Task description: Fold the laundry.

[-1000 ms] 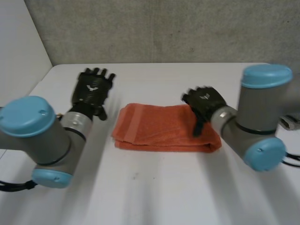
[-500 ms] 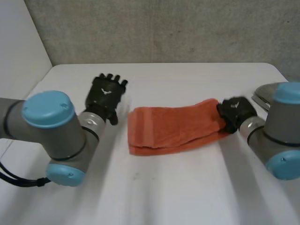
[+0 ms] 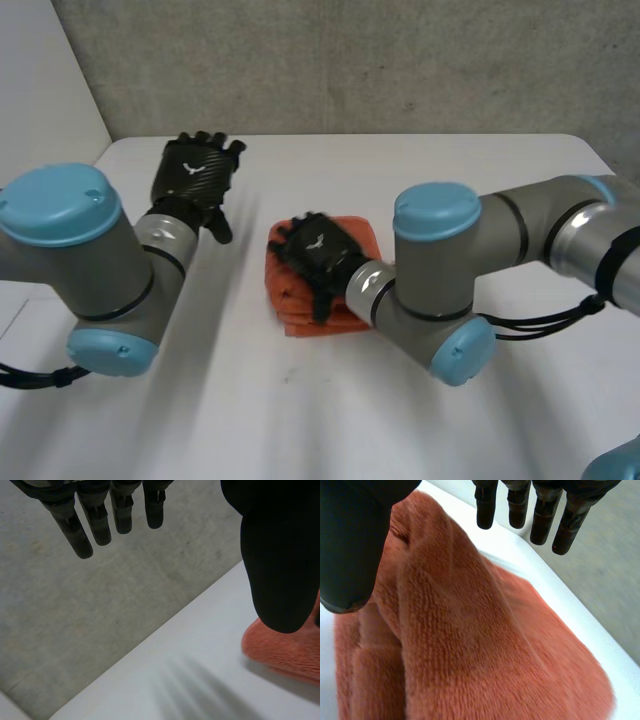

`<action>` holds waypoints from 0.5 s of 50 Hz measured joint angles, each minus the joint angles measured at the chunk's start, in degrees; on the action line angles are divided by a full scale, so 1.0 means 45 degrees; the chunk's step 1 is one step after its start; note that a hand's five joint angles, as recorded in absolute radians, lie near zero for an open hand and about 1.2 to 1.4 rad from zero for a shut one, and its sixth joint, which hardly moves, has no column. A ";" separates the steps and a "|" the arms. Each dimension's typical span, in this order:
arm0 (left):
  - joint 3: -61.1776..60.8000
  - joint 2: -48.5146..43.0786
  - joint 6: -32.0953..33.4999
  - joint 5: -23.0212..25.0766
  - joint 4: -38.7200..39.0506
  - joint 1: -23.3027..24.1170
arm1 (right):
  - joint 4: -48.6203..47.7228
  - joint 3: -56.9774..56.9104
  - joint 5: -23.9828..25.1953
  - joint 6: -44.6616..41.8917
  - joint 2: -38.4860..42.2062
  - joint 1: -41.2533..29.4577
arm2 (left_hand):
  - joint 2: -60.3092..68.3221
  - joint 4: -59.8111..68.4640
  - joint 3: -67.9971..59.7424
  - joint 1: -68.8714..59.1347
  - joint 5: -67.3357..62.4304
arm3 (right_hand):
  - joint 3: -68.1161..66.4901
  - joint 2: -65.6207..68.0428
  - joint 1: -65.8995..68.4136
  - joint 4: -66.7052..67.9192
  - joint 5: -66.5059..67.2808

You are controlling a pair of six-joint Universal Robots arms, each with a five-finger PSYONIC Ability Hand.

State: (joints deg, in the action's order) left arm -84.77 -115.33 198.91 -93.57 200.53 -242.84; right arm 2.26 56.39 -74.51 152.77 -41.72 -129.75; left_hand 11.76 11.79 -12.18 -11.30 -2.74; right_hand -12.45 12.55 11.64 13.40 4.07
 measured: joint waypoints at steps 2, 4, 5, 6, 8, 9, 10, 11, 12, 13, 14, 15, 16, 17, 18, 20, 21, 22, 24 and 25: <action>0.0366 -0.0280 -0.0124 0.0132 -0.0096 0.0275 | 0.0235 -0.0102 -0.0849 0.1138 -0.0273 0.0295 | 0.0000 0.0000 0.0000 -0.0001 0.0000 | 0.0015 -0.0002 0.0000 0.0001 -0.0002; 0.0778 -0.0608 -0.0308 0.0299 -0.0300 0.0537 | 0.0348 -0.0135 -0.1255 0.2056 -0.0516 0.0596 | 0.0000 -0.0001 0.0001 -0.0001 0.0000 | 0.0015 -0.0002 0.0000 0.0000 -0.0006; 0.1020 -0.0792 -0.0428 0.0403 -0.0449 0.0673 | 0.0414 -0.0150 -0.1408 0.2550 -0.0645 0.0772 | 0.0000 0.0000 -0.0001 -0.0001 0.0000 | 0.0015 -0.0002 0.0000 0.0000 -0.0002; 0.1272 -0.0990 -0.0563 0.0510 -0.0633 0.0805 | 0.0440 -0.0157 -0.1443 0.2738 -0.0690 0.0840 | 0.0000 0.0000 0.0000 -0.0001 0.0000 | 0.0015 -0.0002 0.0000 0.0000 -0.0002; 0.1792 -0.1400 -0.0851 0.0743 -0.1053 0.1051 | 0.0636 -0.0216 -0.1489 0.3633 -0.0865 0.1196 | 0.0001 0.0000 0.0000 -0.0001 0.0000 | 0.0015 -0.0002 0.0000 0.0000 -0.0002; 0.2124 -0.1663 -0.1034 0.0868 -0.1343 0.1185 | 0.0747 -0.0262 -0.1427 0.3941 -0.0883 0.1330 | 0.0001 0.0000 0.0000 -0.0001 0.0000 | 0.0015 -0.0002 0.0000 0.0001 -0.0002; 0.2446 -0.1934 -0.1207 0.0975 -0.1661 0.1292 | 0.0868 -0.0344 -0.1341 0.4159 -0.0842 0.1435 | 0.0001 0.0000 -0.0001 0.0000 0.0000 | 0.0015 -0.0002 0.0000 0.0000 -0.0002; 0.2804 -0.2255 -0.1401 0.1073 -0.2036 0.1394 | 0.1024 -0.0461 -0.1228 0.4340 -0.0734 0.1527 | 0.0001 0.0000 -0.0001 -0.0001 0.0000 | 0.0015 -0.0002 0.0000 0.0000 -0.0002; 0.3001 -0.2441 -0.1496 0.1114 -0.2250 0.1440 | 0.1113 -0.0535 -0.1164 0.4415 -0.0650 0.1568 | 0.0001 0.0000 0.0000 -0.0002 0.0000 | 0.0015 -0.0002 0.0000 0.0000 -0.0002; 0.3497 -0.2925 -0.1726 0.1183 -0.2821 0.1533 | 0.1345 -0.0736 -0.1020 0.4539 -0.0399 0.1653 | 0.0001 0.0000 -0.0001 -0.0011 0.0000 | 0.0015 -0.0002 0.0000 0.0000 -0.0002; 0.3827 -0.3273 -0.1860 0.1190 -0.3231 0.1577 | 0.1515 -0.0904 -0.0933 0.4581 -0.0197 0.1698 | 0.0002 0.0000 -0.0001 -0.0017 0.0000 | 0.0015 -0.0002 -0.0001 0.0000 0.0001; 0.3999 -0.3463 -0.1922 0.1178 -0.3459 0.1591 | 0.1702 -0.1078 -0.0862 0.4595 0.0025 0.1736 | 0.0003 0.0002 -0.0001 -0.0030 0.0000 | 0.0015 -0.0002 0.0000 0.0000 0.0000; 0.4196 -0.3696 -0.1985 0.1133 -0.3715 0.1597 | 0.1867 -0.1243 -0.0813 0.4590 0.0241 0.1763 | 0.0012 0.0007 -0.0001 -0.0041 0.0000 | 0.0015 -0.0002 0.0000 0.0000 -0.0002; 0.4364 -0.3904 -0.2030 0.1048 -0.3961 0.1590 | 0.2033 -0.1411 -0.0772 0.4575 0.0456 0.1788 | 0.0024 0.0015 -0.0002 -0.0042 0.0000 | 0.0015 -0.0002 -0.0001 0.0000 0.0000; 0.4580 -0.4199 -0.2069 0.0866 -0.4282 0.1559 | 0.2295 -0.1694 -0.0729 0.4532 0.0804 0.1818 | 0.0025 0.0016 -0.0004 -0.0041 0.0000 | 0.0015 -0.0002 0.0000 0.0000 -0.0002; 0.4743 -0.4445 -0.2049 0.0603 -0.4558 0.1504 | 0.2604 -0.2012 -0.0720 0.4466 0.1185 0.1843 | 0.0025 0.0016 -0.0004 -0.0041 0.0000 | 0.0015 -0.0002 0.0000 0.0000 -0.0002; 0.4804 -0.4563 -0.1987 0.0413 -0.4718 0.1453 | 0.2739 -0.2150 -0.0726 0.4431 0.1348 0.1850 | 0.0025 0.0030 -0.0028 -0.0042 0.0000 | 0.0015 -0.0002 0.0000 0.0000 -0.0002; 0.4834 -0.4627 -0.1910 0.0282 -0.4824 0.1410 | 0.2980 -0.2387 -0.0758 0.4352 0.1607 0.1860 | 0.0025 0.0030 -0.0027 -0.0042 0.0000 | 0.0020 -0.0002 -0.0008 0.0000 -0.0002; 0.4845 -0.4695 -0.1752 0.0102 -0.4988 0.1337 | 0.3328 -0.2700 -0.0860 0.4193 0.1922 0.1872 | 0.0024 0.0028 -0.0028 -0.0041 0.0000 | 0.0020 -0.0002 -0.0008 0.0000 -0.0002; 0.4833 -0.4730 -0.1526 -0.0066 -0.5161 0.1255 | 0.3649 -0.2966 -0.0987 0.4005 0.2166 0.1884 | 0.0024 0.0030 -0.0028 -0.0041 0.0000 | 0.0236 -0.0003 -0.0281 0.0001 -0.0001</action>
State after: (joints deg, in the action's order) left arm -63.02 -136.62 192.05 -93.87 177.30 -237.19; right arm 18.68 43.05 -78.95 170.80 -31.97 -121.27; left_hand 11.87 11.93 -12.31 -11.49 -2.74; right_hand -11.38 12.54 10.37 13.41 4.06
